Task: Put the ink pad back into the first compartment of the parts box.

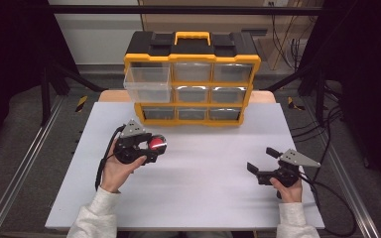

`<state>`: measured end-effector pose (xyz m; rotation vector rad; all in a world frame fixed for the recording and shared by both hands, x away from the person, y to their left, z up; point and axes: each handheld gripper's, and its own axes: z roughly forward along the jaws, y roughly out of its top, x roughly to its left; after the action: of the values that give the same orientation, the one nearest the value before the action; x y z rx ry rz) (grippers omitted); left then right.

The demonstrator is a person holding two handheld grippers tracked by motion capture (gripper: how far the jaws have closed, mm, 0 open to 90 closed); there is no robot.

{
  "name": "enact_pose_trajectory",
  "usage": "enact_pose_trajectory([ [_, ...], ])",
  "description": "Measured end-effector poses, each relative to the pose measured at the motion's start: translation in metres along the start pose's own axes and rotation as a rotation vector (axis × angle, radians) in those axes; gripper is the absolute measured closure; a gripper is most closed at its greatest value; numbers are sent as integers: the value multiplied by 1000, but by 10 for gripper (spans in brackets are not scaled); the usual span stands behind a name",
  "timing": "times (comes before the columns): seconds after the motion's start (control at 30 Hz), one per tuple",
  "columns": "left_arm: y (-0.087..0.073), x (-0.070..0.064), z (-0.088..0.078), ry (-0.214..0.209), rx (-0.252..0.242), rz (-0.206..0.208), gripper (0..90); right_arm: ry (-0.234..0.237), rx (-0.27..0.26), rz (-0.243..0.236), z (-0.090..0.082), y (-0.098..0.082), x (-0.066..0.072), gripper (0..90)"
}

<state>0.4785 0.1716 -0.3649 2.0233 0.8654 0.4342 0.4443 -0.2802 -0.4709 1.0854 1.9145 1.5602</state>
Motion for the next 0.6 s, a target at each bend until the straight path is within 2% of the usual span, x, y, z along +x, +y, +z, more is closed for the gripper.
enact_pose_trajectory([
  [0.6,19,9,-34,11,-83,-18,298,-6,12,-5,2,0,0,4],
])
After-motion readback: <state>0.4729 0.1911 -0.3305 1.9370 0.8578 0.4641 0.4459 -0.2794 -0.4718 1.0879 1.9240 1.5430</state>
